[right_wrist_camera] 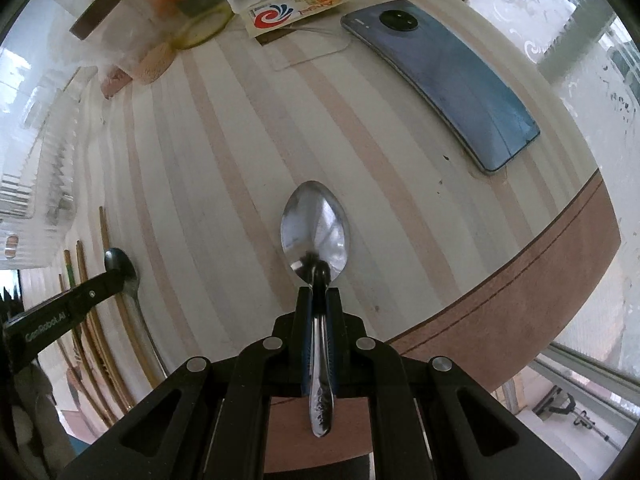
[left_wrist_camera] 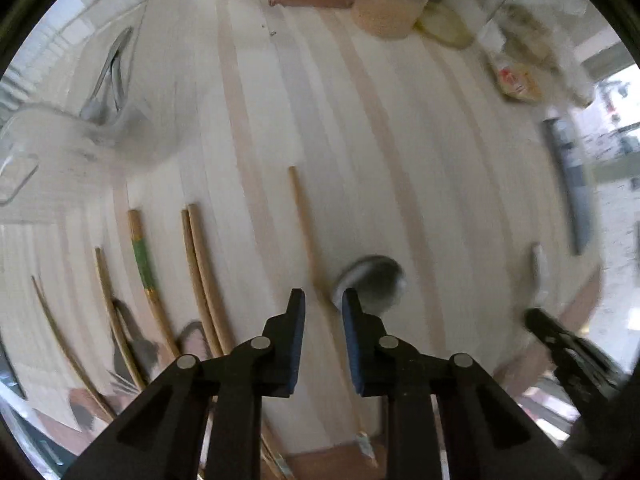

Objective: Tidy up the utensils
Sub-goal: 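Grasp the ornate-handled spoon with the right tool while the left tool grasps the round spoon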

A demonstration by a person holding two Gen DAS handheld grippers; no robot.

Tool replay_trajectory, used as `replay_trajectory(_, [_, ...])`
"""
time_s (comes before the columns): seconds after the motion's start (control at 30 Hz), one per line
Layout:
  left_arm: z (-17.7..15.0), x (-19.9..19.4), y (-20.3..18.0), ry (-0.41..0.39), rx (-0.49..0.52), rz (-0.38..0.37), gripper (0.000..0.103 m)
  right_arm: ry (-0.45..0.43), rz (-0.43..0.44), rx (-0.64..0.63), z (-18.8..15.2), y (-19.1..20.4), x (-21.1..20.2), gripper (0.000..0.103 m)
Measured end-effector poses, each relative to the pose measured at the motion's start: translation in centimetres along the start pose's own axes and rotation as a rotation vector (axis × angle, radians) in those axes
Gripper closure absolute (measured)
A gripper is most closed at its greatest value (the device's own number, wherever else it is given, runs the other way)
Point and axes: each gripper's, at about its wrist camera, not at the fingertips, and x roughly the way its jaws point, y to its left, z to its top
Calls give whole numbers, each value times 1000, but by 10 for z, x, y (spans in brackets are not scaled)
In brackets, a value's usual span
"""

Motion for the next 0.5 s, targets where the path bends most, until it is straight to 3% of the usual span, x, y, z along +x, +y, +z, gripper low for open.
replay_trajectory(0.2, [-12,2,-1,81,-127,-196,86,8,26,26,2,-14,-2,96])
replay_trajectory(0.3, [-15,21,-6,110,-142,-156,86,12,31,28,2,-16,1,96])
replay_trajectory(0.37, [-10,11,-4,66,-111,-82,73,10,29,25,2,-16,1,96])
replay_trajectory(0.4, [-10,9,-2,65,-102,-57,74,10,29,24,2,-17,1,96])
replay_trajectory(0.5, [0,2,9,51,-138,-78,71,5,26,31,0,-17,-4,96])
